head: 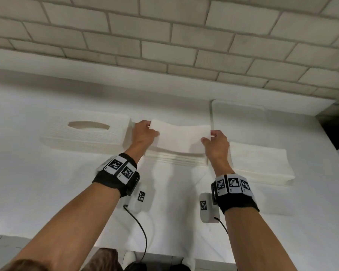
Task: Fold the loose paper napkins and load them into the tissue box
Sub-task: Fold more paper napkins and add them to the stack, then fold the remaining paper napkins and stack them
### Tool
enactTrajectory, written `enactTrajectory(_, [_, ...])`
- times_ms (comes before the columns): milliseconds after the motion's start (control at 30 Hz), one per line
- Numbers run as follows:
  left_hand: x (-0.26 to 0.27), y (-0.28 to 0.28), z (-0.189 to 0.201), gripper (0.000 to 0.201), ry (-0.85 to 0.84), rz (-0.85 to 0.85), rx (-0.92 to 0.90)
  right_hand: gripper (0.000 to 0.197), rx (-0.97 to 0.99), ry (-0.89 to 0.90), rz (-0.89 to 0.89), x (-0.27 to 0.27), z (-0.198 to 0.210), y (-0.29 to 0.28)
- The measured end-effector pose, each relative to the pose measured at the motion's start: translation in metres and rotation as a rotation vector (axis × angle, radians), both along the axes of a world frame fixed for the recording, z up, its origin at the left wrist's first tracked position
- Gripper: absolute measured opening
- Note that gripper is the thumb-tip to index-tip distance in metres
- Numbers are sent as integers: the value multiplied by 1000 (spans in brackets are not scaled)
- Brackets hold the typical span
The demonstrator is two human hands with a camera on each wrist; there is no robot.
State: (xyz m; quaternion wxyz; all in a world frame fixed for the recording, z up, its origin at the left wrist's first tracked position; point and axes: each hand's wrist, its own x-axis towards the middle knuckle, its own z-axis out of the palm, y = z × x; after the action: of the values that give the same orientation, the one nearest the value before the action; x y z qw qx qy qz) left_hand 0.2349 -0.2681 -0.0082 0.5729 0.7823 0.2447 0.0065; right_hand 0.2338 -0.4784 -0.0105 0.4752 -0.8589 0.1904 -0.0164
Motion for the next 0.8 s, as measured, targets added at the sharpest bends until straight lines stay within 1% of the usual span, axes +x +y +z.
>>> enactTrajectory(67, [3, -3, -11, 34, 6, 0, 43, 37, -22, 32, 3, 3, -9, 2])
enactTrajectory(133, [5, -5, -20, 31, 14, -8, 86, 39, -35, 58, 18, 5, -17, 3])
enactTrajectory(300, [8, -4, -32, 17, 27, -62, 167, 38, -86, 79, 33, 10, -32, 3])
enactTrajectory(367, [9, -4, -37, 8, 63, -78, 211, 38, -127, 91, 45, 11, -37, 3])
enactTrajectory(400, [10, -4, -40, 7, 83, -83, 240, 37, -149, 91, 50, 10, -39, 4])
enactTrajectory(433, [11, -5, -42, 13, 91, -90, 280, 37, -177, 86, 57, 10, -42, 5])
enactTrajectory(500, [12, -5, -46, 15, 95, -108, 349, 37, -245, 69, 70, 8, -46, 7])
enactTrajectory(567, [11, -5, -49, 23, 96, -128, 395, 41, -294, 60, 104, 5, -48, 9])
enactTrajectory(667, [7, -6, -47, 24, 122, -146, 461, 47, -313, 51, 128, 1, -47, 9])
enactTrajectory(733, [5, -6, -42, 28, 75, -119, 446, 46, -267, -7, 87, -4, -40, 4])
enactTrajectory(800, [0, -5, -31, 44, -9, -54, 353, 37, -191, -61, 51, -14, -28, -4])
